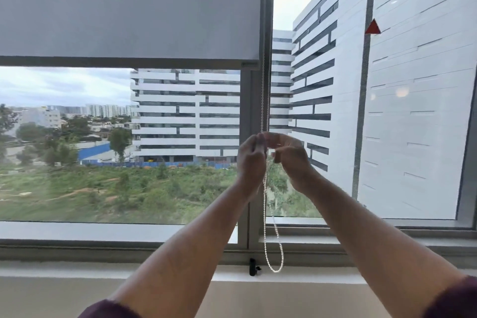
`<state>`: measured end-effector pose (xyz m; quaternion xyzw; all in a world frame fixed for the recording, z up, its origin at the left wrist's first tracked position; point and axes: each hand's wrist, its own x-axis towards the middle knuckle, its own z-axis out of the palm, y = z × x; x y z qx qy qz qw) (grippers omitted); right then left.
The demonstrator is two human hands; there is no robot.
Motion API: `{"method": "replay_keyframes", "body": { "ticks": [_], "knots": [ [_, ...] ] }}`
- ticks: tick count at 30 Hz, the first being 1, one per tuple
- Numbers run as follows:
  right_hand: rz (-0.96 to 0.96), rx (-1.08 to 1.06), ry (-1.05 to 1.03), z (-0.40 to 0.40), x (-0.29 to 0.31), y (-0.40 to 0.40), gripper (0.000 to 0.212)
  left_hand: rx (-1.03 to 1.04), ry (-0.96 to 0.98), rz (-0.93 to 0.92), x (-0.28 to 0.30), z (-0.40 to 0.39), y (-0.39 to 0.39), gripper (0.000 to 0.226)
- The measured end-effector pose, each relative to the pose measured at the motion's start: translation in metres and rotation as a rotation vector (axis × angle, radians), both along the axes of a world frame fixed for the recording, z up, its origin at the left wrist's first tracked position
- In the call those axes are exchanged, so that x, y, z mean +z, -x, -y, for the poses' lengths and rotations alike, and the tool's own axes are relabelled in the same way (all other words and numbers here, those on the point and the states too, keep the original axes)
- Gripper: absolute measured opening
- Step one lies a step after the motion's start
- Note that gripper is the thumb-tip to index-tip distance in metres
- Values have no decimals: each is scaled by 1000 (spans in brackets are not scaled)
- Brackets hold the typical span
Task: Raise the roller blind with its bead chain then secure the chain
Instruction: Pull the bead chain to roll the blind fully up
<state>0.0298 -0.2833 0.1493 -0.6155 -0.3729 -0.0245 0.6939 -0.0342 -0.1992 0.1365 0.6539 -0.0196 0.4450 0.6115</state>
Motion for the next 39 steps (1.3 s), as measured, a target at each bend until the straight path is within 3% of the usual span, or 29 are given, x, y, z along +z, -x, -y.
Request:
{"method": "replay_keyframes", "body": {
  "ticks": [5,9,12,19,25,28,32,36,39],
  "knots": [
    [-55,186,-223,-10,88,23,22,1,2,-25,1,8,-6,36],
    [-91,94,-302,-14,145,31,24,-31,-50,-25,-2,13,-9,36],
    [-37,-75,-298,-18,159,36,44,-14,-117,-17,1,13,-10,39],
    [77,-119,-309,-14,151,35,47,-53,-236,-116,26,-10,0,43],
    [161,-125,-312,-12,150,40,34,103,-172,-27,103,-14,22,42],
    [196,-27,-326,-13,140,49,29,43,-113,21,145,-6,31,44],
    [243,-53,-310,-17,117,53,54,-24,-139,10,183,9,39,38],
    [242,-88,-279,-18,93,51,39,-164,-24,-4,204,21,46,23],
    [298,-90,-236,-14,74,47,30,-209,51,13,217,30,50,27]
  ]
}}
